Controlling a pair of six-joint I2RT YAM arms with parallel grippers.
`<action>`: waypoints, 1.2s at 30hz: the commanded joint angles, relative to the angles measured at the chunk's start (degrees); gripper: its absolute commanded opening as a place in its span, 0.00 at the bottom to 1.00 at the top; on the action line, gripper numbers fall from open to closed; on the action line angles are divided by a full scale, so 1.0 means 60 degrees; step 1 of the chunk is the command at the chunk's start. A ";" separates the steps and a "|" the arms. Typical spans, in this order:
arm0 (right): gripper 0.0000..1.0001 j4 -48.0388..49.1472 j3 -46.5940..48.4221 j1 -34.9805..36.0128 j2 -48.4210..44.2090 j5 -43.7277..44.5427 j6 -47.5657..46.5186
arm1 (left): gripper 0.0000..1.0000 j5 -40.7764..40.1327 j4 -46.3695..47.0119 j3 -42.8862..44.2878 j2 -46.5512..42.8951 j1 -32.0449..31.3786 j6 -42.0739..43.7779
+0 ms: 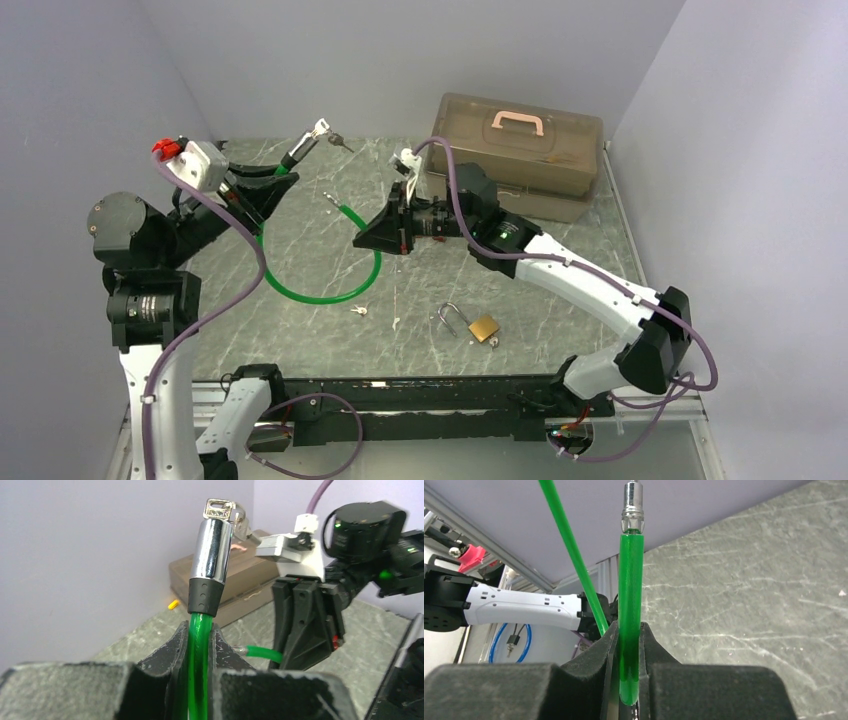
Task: Unlock with the key
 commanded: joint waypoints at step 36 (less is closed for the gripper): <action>0.01 0.0667 0.2707 -0.0502 0.7805 0.3106 0.0535 | 0.12 -0.3668 -0.0026 -0.2119 0.7867 0.1246 0.6004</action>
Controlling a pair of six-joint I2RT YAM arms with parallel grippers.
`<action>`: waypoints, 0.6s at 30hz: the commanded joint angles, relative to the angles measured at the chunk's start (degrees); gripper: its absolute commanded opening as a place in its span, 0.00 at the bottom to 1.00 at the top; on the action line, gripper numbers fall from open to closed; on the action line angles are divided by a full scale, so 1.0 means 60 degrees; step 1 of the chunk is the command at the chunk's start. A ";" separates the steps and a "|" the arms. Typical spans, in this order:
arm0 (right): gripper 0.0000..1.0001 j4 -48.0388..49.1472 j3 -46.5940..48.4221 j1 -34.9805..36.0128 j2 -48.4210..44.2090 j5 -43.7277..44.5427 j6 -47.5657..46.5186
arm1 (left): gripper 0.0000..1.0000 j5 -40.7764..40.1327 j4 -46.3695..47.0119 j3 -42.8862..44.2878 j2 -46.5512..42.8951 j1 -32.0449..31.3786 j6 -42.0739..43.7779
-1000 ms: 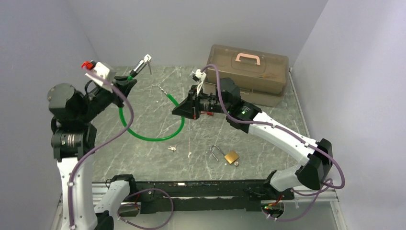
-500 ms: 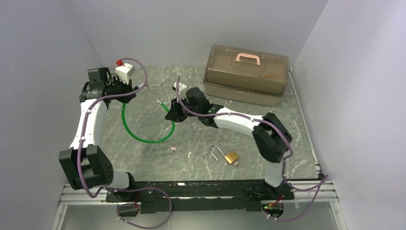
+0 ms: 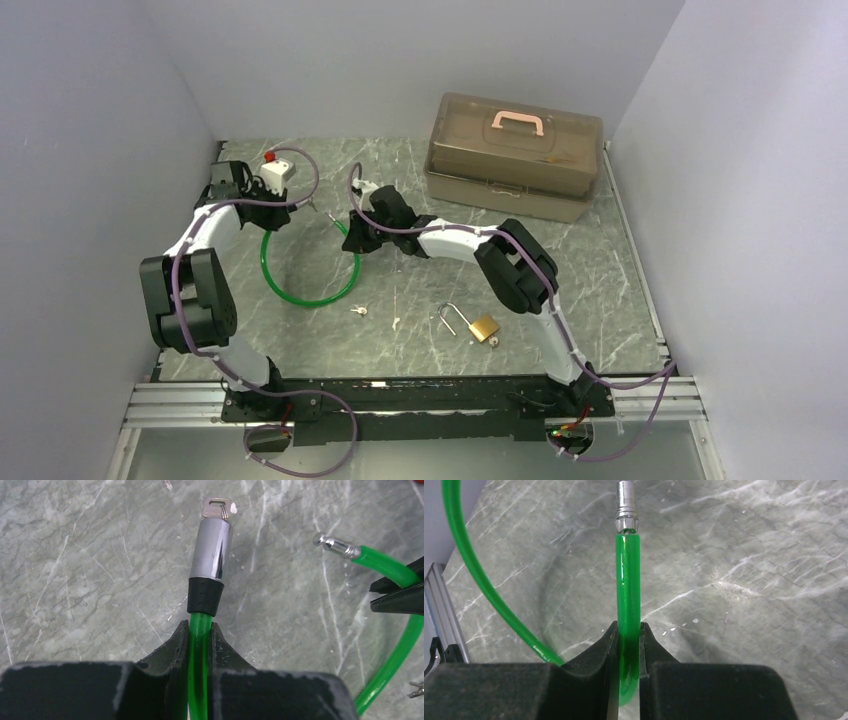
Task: Unlock with the key
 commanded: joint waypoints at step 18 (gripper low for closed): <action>0.09 -0.1538 0.1246 -0.0162 0.1339 0.0408 -0.0193 | 0.60 0.0450 -0.2017 0.0324 -0.0623 0.0022 0.0789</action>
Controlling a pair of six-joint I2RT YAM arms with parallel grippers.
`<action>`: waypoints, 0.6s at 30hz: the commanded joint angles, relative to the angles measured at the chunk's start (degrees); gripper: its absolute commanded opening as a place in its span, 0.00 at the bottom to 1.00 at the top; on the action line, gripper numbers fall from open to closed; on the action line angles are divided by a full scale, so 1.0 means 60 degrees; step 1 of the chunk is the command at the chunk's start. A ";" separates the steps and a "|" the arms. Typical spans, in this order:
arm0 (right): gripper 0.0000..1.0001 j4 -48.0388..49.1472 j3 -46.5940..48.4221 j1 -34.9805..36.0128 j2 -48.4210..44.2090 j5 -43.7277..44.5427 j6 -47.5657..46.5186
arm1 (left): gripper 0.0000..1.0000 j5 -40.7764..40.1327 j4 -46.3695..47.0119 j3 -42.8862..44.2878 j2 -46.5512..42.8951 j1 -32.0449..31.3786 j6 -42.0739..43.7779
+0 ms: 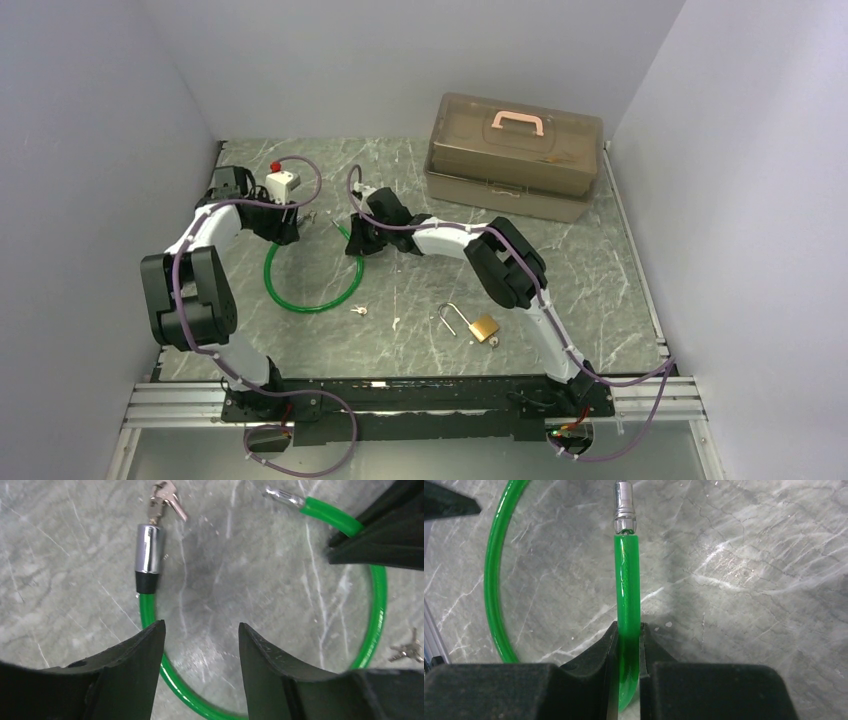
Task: Unlock with the key
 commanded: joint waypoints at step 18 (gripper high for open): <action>1.00 -0.1342 -0.2436 -0.0687 -0.4637 -0.1031 0.1362 | 0.99 -0.0288 -0.5545 0.1275 -0.7949 0.0528 -0.0630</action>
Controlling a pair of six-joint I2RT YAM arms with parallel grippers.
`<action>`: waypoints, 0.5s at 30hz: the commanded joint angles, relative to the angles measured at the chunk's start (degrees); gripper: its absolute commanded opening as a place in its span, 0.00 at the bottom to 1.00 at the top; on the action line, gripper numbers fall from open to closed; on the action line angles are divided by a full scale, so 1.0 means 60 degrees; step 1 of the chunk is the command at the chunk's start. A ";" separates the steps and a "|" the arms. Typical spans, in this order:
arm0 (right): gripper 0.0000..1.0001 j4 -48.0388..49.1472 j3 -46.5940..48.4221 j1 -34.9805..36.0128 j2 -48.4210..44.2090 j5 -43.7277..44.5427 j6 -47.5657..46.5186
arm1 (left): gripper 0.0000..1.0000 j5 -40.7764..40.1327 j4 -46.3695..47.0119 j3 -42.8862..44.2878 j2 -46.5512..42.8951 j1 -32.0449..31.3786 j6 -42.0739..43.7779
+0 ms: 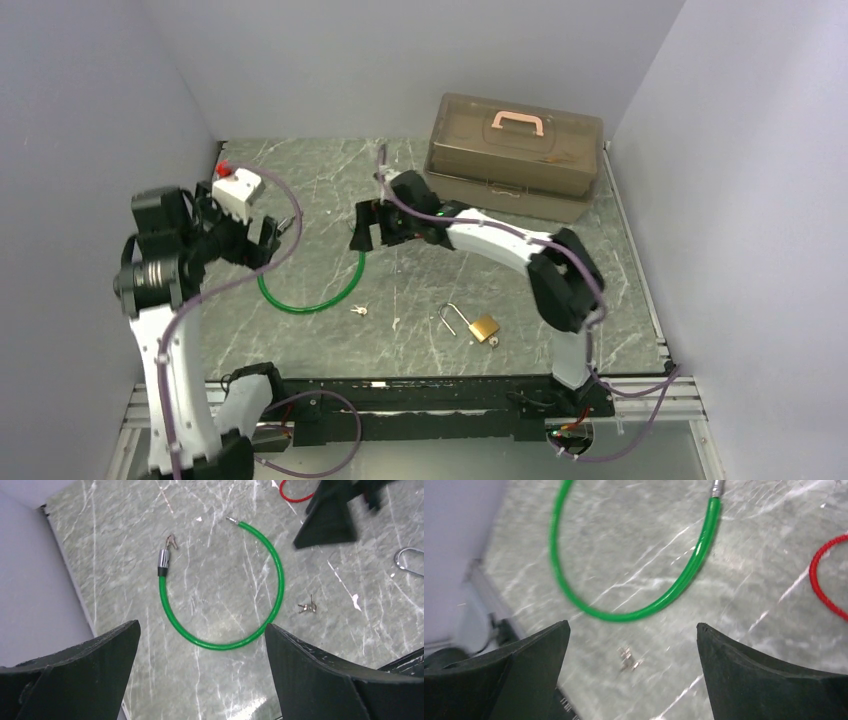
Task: Unlock with the key
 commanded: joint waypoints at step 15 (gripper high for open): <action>1.00 -0.1357 -0.1961 0.1999 -0.2467 0.2999 -0.0526 | 1.00 0.1783 -0.1366 -0.1317 -0.0278 0.0109 0.0031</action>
